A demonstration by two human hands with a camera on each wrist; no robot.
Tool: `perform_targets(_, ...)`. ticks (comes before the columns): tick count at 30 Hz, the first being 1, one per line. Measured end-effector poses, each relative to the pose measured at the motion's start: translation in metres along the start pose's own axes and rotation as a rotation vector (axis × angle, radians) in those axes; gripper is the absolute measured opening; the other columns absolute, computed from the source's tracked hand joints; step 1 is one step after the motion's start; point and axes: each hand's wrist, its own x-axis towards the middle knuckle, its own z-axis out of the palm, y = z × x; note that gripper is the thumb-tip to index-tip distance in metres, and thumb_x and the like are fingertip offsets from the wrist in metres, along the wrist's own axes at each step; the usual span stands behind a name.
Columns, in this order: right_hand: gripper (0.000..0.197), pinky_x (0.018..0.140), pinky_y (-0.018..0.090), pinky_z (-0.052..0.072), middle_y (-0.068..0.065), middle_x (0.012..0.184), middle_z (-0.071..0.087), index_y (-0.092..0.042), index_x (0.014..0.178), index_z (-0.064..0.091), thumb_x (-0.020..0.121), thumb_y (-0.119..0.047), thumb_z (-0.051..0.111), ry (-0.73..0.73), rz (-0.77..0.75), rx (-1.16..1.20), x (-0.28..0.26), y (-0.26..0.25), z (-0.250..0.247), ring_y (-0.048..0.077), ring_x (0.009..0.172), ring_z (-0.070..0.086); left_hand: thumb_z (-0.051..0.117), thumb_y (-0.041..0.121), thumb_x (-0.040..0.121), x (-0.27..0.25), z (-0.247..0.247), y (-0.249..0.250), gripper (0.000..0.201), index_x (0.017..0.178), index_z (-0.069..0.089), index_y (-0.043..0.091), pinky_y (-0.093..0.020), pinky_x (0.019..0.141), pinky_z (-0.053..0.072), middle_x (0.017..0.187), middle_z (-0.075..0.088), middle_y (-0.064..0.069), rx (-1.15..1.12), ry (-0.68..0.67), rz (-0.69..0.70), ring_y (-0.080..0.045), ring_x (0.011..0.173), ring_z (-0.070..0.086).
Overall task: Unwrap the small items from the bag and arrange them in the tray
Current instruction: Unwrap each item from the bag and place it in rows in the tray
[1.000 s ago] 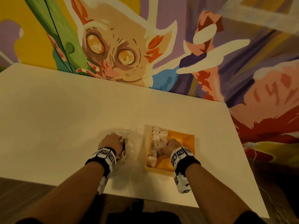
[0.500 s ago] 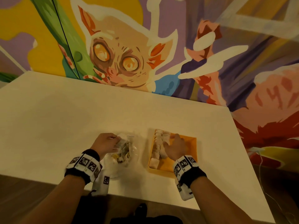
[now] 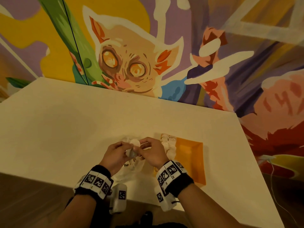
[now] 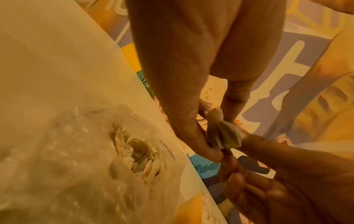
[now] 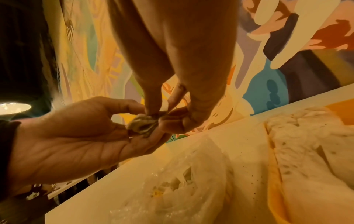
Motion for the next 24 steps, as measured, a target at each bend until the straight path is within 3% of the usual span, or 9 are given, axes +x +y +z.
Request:
perform_targets(3, 0.011, 0.06, 0.039, 0.06, 0.002, 0.075, 0.065, -0.012, 0.087, 0.07, 0.081, -0.017, 0.078, 0.036, -0.028, -0.023, -0.002, 0.002, 0.001, 0.019, 0.059, 0.065, 0.053, 0.009, 0.095, -0.004, 0.002, -0.004, 0.02, 0.096, 0.062, -0.009, -0.04, 0.08, 0.054, 0.1, 0.069, -0.021, -0.071, -0.022, -0.026, -0.03, 0.088, 0.067)
perform_targets(6, 0.009, 0.063, 0.043, 0.06, 0.0, 0.07, 0.066, -0.017, 0.079, 0.071, 0.08, -0.012, 0.078, 0.023, -0.05, -0.012, -0.003, 0.003, 0.003, 0.021, 0.056, 0.065, 0.048, 0.022, 0.098, -0.004, 0.008, -0.006, 0.031, 0.107, 0.064, -0.004, -0.035, 0.07, 0.053, 0.095, 0.072, -0.015, -0.169, -0.016, -0.066, -0.025, 0.081, 0.066)
perform_targets(9, 0.004, 0.058, 0.033, 0.058, -0.001, 0.064, 0.066, -0.01, 0.088, 0.074, 0.085, -0.012, 0.074, 0.0, -0.065, 0.005, -0.005, -0.001, 0.005, 0.017, 0.053, 0.063, 0.041, 0.024, 0.1, -0.001, 0.014, -0.006, 0.042, 0.124, 0.054, -0.007, -0.033, 0.063, 0.047, 0.121, 0.06, -0.031, -0.238, -0.013, -0.114, -0.025, 0.077, 0.061)
perform_targets(11, 0.011, 0.058, 0.029, 0.057, 0.001, 0.068, 0.067, -0.008, 0.094, 0.075, 0.088, -0.016, 0.071, 0.008, -0.064, 0.006, -0.005, -0.003, 0.006, 0.016, 0.055, 0.064, 0.039, 0.023, 0.1, 0.0, 0.017, -0.006, 0.036, 0.117, 0.056, -0.003, -0.034, 0.065, 0.047, 0.118, 0.06, -0.032, -0.267, 0.012, -0.135, -0.024, 0.074, 0.059)
perform_targets(13, 0.013, 0.061, 0.026, 0.056, 0.0, 0.079, 0.07, -0.013, 0.095, 0.076, 0.087, -0.021, 0.071, 0.027, -0.081, -0.042, -0.003, -0.006, 0.004, 0.012, 0.063, 0.065, 0.04, 0.023, 0.1, 0.002, 0.019, -0.005, 0.028, 0.111, 0.059, 0.006, -0.03, 0.062, 0.046, 0.105, 0.065, -0.02, -0.29, 0.01, -0.149, -0.021, 0.072, 0.058)
perform_targets(16, 0.006, 0.067, 0.027, 0.055, -0.01, 0.079, 0.069, -0.023, 0.088, 0.076, 0.087, -0.026, 0.071, 0.064, -0.143, -0.104, 0.0, -0.011, -0.002, 0.005, 0.069, 0.062, 0.042, 0.02, 0.098, 0.004, 0.019, -0.002, 0.021, 0.107, 0.056, 0.008, -0.027, 0.054, 0.043, 0.087, 0.059, -0.012, -0.311, 0.003, -0.154, -0.019, 0.064, 0.05)
perform_targets(19, 0.009, 0.074, 0.033, 0.057, -0.013, 0.078, 0.069, -0.031, 0.081, 0.072, 0.087, -0.025, 0.071, 0.143, -0.212, -0.099, 0.003, -0.018, -0.01, 0.007, 0.075, 0.064, 0.046, 0.022, 0.093, 0.006, 0.017, 0.003, 0.019, 0.104, 0.054, 0.008, -0.029, 0.053, 0.044, 0.089, 0.053, -0.014, -0.353, -0.001, -0.169, -0.021, 0.064, 0.048)
perform_targets(24, 0.006, 0.073, 0.012, 0.049, -0.014, 0.087, 0.07, -0.021, 0.09, 0.074, 0.088, -0.024, 0.069, 0.192, -0.331, -0.213, 0.003, -0.027, -0.023, -0.001, 0.079, 0.062, 0.06, 0.04, 0.088, 0.005, 0.013, 0.01, 0.038, 0.108, 0.056, 0.008, -0.027, 0.056, 0.053, 0.099, 0.06, -0.019, -0.435, -0.038, -0.19, -0.025, 0.069, 0.056)
